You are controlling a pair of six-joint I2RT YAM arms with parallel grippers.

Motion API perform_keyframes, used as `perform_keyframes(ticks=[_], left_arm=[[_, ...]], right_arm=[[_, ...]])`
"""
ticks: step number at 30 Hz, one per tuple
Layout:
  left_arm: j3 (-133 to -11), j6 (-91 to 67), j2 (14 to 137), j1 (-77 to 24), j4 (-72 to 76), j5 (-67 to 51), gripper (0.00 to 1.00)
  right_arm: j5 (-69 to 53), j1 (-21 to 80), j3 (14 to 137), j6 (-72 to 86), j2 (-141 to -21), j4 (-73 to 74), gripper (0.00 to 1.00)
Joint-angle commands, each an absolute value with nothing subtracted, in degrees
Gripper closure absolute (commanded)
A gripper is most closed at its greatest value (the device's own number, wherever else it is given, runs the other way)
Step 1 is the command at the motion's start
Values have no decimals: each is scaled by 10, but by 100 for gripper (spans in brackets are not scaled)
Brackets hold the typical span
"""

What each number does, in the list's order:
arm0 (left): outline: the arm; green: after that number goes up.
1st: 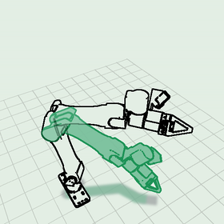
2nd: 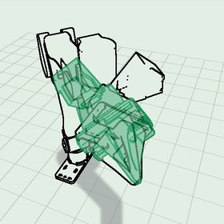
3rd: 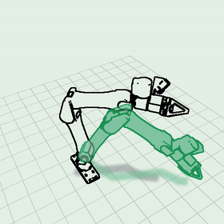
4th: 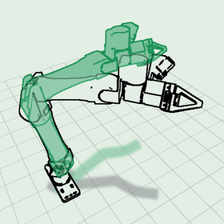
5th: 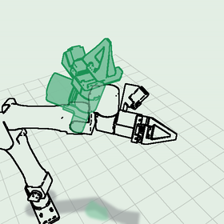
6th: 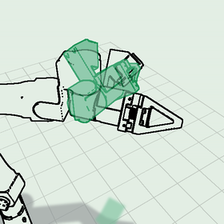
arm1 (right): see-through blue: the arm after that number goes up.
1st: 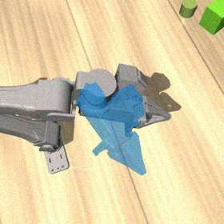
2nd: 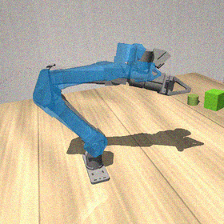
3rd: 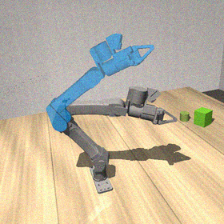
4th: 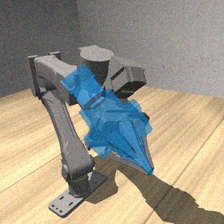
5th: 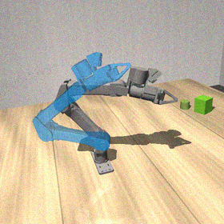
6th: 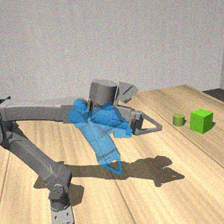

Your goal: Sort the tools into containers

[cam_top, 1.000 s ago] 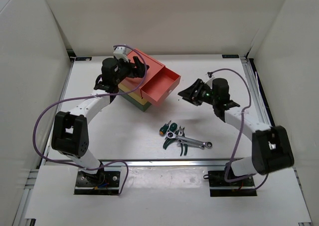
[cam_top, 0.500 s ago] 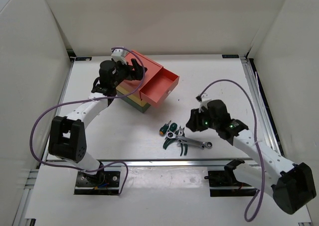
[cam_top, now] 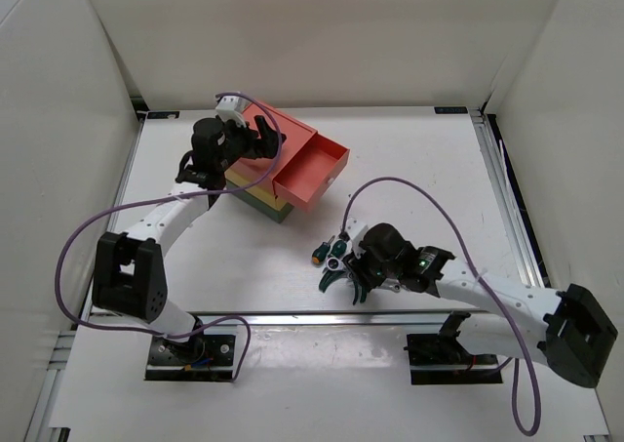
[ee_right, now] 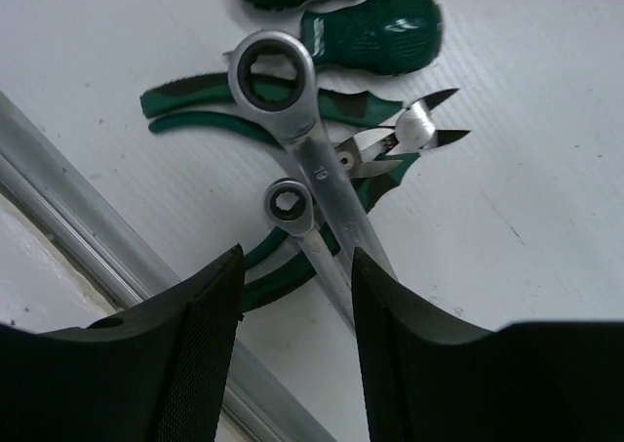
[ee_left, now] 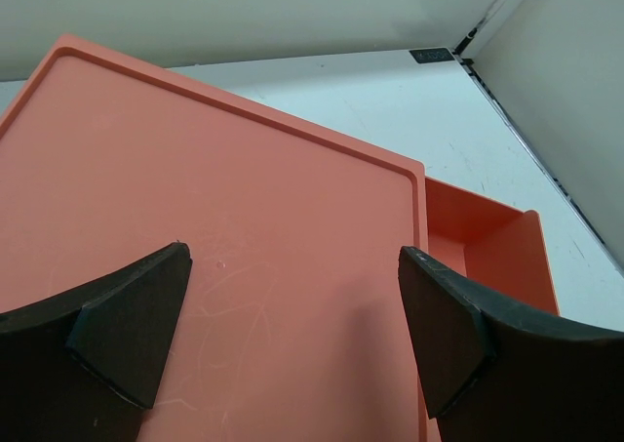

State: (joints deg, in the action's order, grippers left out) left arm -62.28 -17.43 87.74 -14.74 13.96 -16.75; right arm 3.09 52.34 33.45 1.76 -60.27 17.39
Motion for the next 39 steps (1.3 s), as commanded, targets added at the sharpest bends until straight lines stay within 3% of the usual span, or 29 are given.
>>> perform_keyframes(ticks=[1, 20, 27, 39], left_arm=[[-594, -183, 865, -144, 30, -162, 1], [-584, -173, 844, -145, 17, -158, 1], [-579, -172, 844, -144, 17, -162, 1], [-571, -179, 840, -144, 21, -162, 1]], right_arm=[[63, 552, 370, -25, -633, 189, 49], [18, 587, 389, -44, -717, 197, 55], [39, 587, 395, -35, -754, 190, 63], [47, 587, 413, -7, -733, 204, 99]])
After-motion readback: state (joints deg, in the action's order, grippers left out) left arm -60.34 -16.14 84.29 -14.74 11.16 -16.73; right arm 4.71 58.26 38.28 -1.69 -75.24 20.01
